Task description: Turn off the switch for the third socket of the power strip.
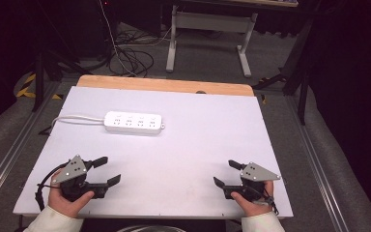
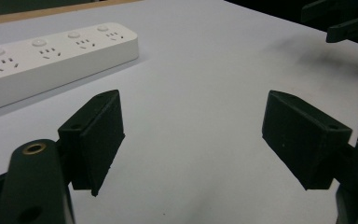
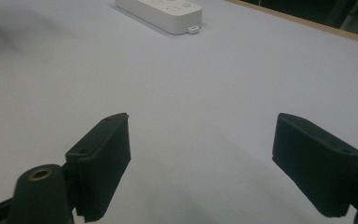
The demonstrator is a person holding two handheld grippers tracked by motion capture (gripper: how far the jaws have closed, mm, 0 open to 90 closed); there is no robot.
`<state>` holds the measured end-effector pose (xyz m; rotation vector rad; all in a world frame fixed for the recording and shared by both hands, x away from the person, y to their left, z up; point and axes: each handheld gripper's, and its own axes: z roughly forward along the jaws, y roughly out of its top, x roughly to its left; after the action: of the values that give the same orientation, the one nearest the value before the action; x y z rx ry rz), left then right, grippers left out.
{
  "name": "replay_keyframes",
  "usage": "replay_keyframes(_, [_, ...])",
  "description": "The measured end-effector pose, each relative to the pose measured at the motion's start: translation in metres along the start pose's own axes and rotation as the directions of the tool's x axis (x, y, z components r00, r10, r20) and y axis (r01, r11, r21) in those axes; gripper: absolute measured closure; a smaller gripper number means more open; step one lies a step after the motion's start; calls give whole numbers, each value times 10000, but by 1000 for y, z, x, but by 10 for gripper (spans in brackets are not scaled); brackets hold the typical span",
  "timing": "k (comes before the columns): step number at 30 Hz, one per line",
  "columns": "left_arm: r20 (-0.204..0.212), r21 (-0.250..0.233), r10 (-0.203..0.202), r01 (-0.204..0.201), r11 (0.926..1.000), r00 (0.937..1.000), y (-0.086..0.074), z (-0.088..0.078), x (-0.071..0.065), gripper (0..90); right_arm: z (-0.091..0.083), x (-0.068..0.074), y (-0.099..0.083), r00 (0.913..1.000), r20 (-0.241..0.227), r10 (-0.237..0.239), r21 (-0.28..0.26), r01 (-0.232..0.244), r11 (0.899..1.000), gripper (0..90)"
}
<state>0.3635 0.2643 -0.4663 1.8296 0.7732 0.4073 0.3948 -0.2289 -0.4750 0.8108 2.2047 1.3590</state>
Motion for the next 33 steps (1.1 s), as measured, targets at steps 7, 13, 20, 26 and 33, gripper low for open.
replay_keyframes(7, [-37, 72, 282, -282, 9996, 9996, 1, 0, -1, 229, 0, 0, 0, 10000, -30, -53, -10, 53, 10000, 200])
replay_keyframes(13, [-154, 133, 423, -421, 9990, 9990, 3, -1, -1, 238, 1, 0, 0, 10000, -40, -63, 5, 63, 10000, 202])
replay_keyframes(20, [-52, 426, 289, -286, 9987, 9996, 6, -2, -2, 278, 3, 2, 0, 9999, -121, -100, 28, 100, 9999, 206])
replay_keyframes(26, [-148, 452, 351, -344, 9984, 9993, 9, -3, -2, 289, 2, 1, 0, 9999, -99, -106, 31, 107, 9999, 206])
replay_keyframes(33, [41, 925, 202, -205, 9955, 9998, 23, 3, 0, 307, 4, 2, -1, 9999, -109, -51, 119, 53, 9999, 206])
